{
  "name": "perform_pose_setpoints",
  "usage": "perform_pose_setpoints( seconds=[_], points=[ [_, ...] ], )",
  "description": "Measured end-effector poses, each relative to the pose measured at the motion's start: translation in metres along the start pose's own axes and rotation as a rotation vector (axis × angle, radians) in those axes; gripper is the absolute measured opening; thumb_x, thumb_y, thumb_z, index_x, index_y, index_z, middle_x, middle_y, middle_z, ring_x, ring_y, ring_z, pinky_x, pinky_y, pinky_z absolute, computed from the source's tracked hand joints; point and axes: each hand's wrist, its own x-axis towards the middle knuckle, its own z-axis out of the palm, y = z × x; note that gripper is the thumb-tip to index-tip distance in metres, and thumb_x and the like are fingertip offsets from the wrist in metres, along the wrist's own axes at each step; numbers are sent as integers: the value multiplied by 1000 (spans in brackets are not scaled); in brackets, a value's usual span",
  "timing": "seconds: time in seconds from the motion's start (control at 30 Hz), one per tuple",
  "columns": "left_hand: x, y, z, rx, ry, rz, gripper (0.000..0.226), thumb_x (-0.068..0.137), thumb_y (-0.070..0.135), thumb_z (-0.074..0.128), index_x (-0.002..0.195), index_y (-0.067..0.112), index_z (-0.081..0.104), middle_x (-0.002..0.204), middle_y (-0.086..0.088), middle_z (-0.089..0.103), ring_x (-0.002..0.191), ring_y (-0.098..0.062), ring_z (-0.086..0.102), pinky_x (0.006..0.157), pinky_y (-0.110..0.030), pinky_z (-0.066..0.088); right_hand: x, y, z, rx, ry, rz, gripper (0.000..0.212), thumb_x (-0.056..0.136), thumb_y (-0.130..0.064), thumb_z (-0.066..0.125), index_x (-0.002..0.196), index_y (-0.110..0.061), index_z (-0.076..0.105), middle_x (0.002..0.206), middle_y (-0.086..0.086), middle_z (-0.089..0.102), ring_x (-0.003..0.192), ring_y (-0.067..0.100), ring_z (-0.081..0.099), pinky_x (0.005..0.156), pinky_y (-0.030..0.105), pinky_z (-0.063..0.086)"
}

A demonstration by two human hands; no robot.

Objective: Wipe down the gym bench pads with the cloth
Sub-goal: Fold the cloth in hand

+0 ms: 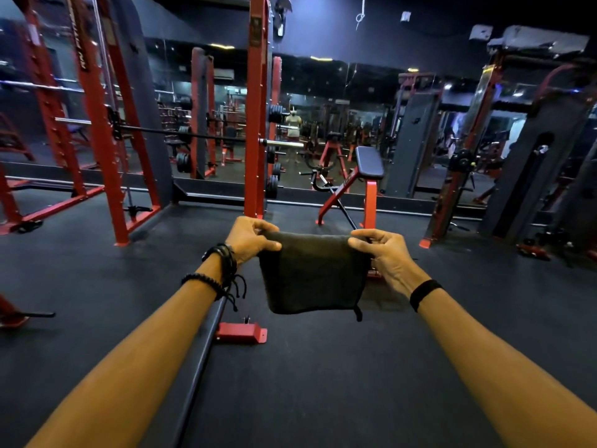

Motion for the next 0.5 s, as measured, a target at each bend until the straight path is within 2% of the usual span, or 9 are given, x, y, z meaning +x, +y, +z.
perform_pose_setpoints(
  seconds=[0.07,0.13,0.17,0.23,0.33,0.4,0.5],
  points=[
    [4,4,-7,63,12,39,33,74,-3,79,104,8,71,105,-6,68,104,-19,63,87,-27,53,4,0,7,5,32,7,8,84,-19,75,90,-15,75,101,7,70,99,24,62,77,37,51],
    [8,4,-13,134,27,55,28,74,-1,79,97,13,72,102,-4,69,103,-19,64,91,-32,54,6,1,16,-10,81,6,7,88,-20,72,89,-14,75,96,7,70,94,22,62,70,31,50],
    [9,4,-16,173,37,63,25,74,1,79,95,14,72,100,-3,69,102,-18,63,89,-32,54,7,2,20,-8,91,0,8,89,-17,71,93,-12,75,95,4,69,93,19,61,68,27,48],
    [11,5,-21,244,42,79,23,76,2,78,94,15,72,100,-3,68,102,-18,62,84,-29,52,9,0,27,10,81,3,24,88,-10,70,112,-8,69,103,0,65,94,15,59,68,24,48],
    [12,5,-31,329,29,83,21,76,2,78,91,16,73,104,-4,67,105,-18,59,79,-26,49,14,5,33,53,43,58,51,84,0,72,132,-7,57,121,3,55,109,21,56,86,35,54],
    [13,3,-36,338,20,84,21,77,0,76,90,16,72,104,-4,67,104,-18,60,72,-20,47,18,11,39,86,13,91,55,81,7,71,132,-8,57,122,5,56,111,23,57,94,39,53],
    [14,-1,-42,350,27,102,22,77,-2,74,89,16,71,102,-3,66,101,-16,59,64,-13,42,21,14,50,125,-53,122,50,82,15,64,125,-9,63,115,9,63,102,23,62,82,32,56]
  ],
)
